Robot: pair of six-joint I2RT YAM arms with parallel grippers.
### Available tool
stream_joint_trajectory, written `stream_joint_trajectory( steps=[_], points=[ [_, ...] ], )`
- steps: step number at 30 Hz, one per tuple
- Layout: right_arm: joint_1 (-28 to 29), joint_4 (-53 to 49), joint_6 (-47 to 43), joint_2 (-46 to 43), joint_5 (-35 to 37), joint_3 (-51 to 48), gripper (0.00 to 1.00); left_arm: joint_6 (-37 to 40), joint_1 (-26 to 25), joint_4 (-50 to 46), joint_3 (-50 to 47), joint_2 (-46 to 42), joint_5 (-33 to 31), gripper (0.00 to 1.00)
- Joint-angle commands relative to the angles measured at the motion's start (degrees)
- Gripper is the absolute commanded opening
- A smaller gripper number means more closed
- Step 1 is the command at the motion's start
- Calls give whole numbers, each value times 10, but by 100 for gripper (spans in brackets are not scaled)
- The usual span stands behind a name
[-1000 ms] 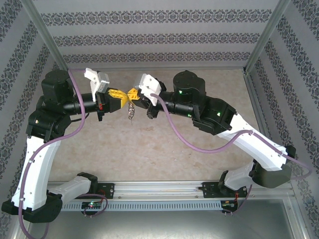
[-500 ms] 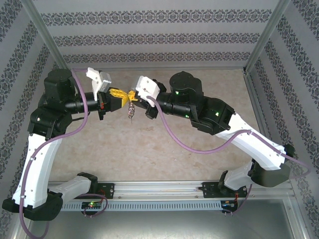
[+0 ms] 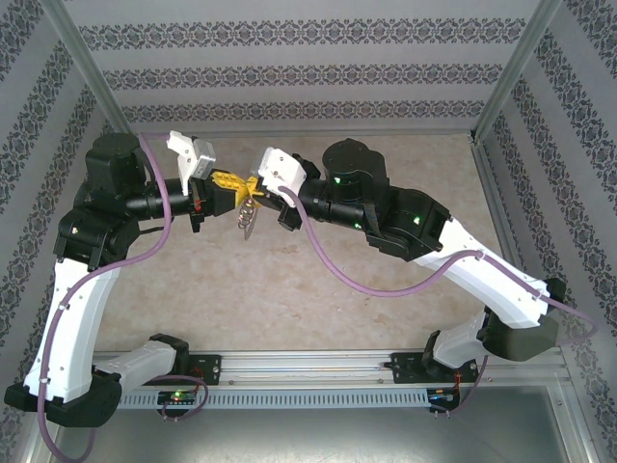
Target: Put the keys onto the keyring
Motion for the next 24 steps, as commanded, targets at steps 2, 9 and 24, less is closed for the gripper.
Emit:
stream_joint_trajectory(
  steps=[2,9,24],
  points=[
    [4,-1,-10,13,36,23,0,20,4,-8,18,-7,22,0],
    [0,-4,0,25,52,38,0,22,3,-10,21,-6,26,0],
    [-11,-6,16,26,60,38,0,30,3,-16,21,-7,22,0]
  ],
)
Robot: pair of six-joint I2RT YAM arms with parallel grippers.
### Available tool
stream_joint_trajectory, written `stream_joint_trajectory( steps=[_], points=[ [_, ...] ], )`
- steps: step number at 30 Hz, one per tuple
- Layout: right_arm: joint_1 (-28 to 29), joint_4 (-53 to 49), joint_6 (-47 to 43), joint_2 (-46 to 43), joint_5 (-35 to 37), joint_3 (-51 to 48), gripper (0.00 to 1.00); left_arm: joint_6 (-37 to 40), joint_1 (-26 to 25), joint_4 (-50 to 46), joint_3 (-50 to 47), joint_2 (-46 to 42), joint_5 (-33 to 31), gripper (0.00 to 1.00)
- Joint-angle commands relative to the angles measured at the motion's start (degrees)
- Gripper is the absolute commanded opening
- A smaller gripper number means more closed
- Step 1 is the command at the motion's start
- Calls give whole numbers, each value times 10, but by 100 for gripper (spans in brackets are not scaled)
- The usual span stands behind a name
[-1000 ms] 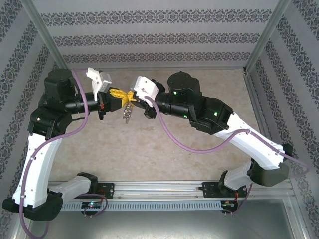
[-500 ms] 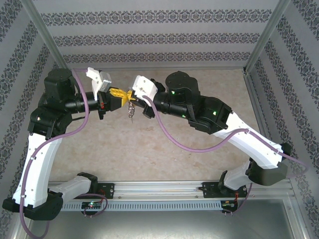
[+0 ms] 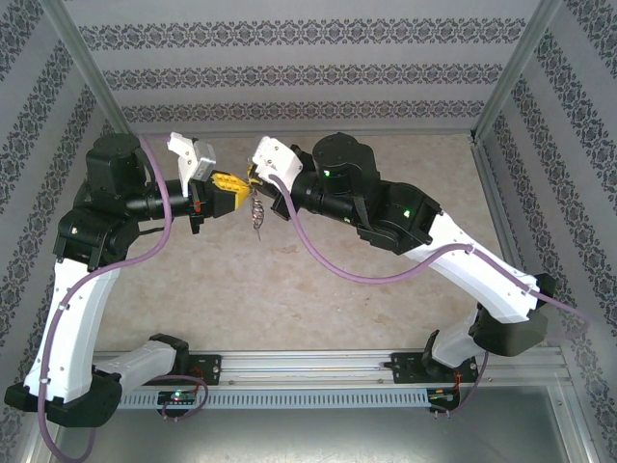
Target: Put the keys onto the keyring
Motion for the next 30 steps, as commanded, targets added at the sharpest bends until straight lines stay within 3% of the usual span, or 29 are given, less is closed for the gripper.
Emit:
stream_joint_trajectory(
  steps=[1,15,30],
  points=[
    [-6,4,11,-8,3,5,0,17,2,-5,20,-7,15,0],
    [-10,49,56,-79,-55,-82,0,23,2,-1,19,-7,-12,0],
    [-10,71,88,-63,-105,-83,0,18,2,3,17,-12,-10,0]
  ],
)
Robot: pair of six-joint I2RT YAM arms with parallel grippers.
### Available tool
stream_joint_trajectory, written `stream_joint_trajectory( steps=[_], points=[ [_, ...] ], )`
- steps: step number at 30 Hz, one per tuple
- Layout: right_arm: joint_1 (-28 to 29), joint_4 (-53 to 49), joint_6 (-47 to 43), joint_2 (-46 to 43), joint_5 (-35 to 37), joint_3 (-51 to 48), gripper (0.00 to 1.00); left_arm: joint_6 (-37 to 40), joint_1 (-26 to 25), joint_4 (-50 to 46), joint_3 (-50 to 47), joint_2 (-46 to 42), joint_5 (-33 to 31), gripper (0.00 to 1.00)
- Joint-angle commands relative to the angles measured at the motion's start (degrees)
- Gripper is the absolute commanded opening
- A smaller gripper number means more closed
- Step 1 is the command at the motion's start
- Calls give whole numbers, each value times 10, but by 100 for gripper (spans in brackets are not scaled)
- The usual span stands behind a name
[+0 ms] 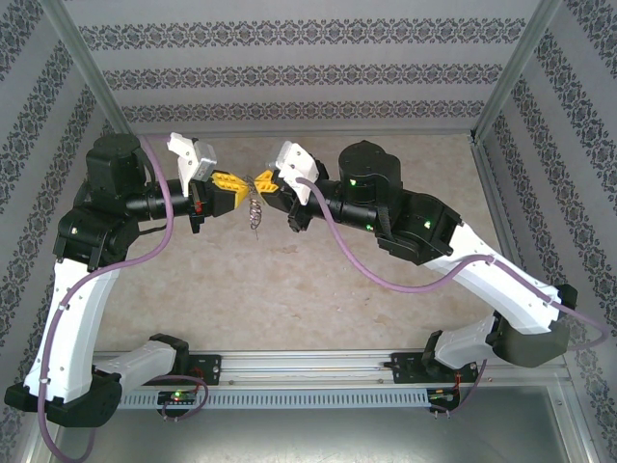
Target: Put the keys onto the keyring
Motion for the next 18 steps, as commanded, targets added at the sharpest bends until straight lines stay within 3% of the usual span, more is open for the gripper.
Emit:
stream_joint_trajectory(
  steps=[1,18],
  points=[
    [-3,22,17,5,-21,-3,0,7,2,4,17,-11,2,0],
    [-3,13,20,29,-19,13,0,5,2,9,21,-9,7,0]
  ],
)
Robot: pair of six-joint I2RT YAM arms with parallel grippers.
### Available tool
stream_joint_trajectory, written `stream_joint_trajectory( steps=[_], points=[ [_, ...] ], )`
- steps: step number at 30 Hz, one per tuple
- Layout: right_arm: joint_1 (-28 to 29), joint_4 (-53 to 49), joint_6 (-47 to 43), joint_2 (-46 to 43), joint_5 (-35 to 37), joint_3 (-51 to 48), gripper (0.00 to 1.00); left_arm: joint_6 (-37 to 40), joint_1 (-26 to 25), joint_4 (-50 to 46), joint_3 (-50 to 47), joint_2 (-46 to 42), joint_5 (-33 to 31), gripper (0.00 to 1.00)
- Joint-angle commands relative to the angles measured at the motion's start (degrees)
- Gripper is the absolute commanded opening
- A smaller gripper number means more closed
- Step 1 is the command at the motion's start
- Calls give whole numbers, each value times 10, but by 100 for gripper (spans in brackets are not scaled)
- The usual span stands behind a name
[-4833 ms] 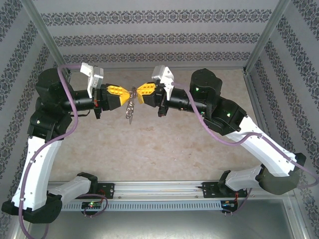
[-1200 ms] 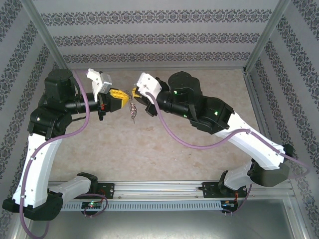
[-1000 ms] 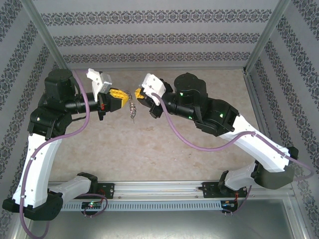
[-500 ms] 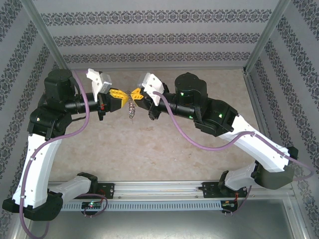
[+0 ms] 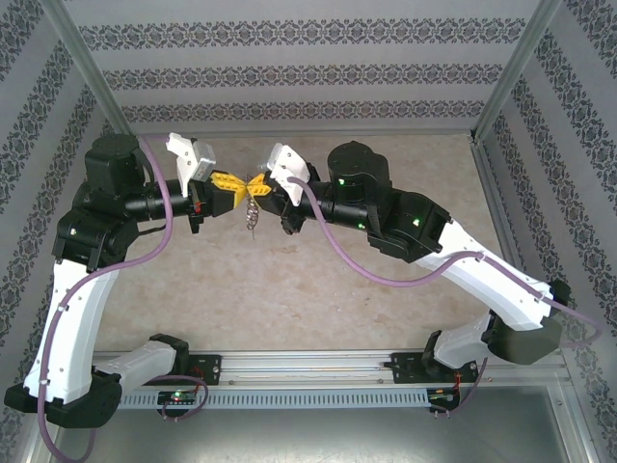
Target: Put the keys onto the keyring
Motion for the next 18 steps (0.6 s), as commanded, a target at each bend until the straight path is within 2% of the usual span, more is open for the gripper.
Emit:
stream_joint_trajectory(
  steps=[1,18],
  points=[
    [-2,7,2,12,4,15,0,4,2,10,19,-8,13,0],
    [-10,-26,-12,35,48,44,0,7,2,9,20,-9,19,0]
  ],
)
